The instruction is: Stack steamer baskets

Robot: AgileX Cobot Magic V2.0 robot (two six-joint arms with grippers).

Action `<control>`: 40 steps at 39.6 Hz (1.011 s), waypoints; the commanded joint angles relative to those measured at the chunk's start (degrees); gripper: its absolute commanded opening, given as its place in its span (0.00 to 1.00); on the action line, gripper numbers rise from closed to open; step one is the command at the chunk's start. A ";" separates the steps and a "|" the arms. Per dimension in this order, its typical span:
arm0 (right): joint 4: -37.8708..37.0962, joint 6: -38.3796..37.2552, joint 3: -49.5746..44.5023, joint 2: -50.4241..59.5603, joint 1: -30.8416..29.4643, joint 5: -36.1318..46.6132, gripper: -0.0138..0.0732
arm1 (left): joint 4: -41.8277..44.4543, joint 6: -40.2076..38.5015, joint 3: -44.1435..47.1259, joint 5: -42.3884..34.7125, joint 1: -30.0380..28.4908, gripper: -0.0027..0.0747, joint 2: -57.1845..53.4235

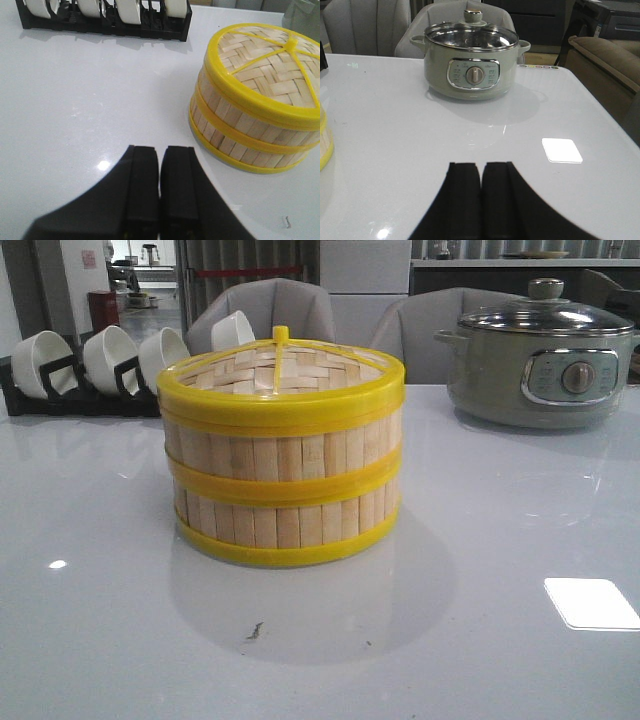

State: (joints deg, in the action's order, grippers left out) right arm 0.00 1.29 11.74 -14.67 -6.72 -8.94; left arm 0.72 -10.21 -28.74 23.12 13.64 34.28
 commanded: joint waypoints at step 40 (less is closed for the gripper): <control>0.00 -0.08 1.66 -0.53 -0.38 4.64 0.22 | 9.01 0.14 27.52 -20.33 -4.26 0.15 -35.35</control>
State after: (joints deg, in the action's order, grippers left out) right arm 0.00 1.29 11.74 -14.67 -6.72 -8.94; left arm 9.94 -9.90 -0.96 9.16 9.46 -0.23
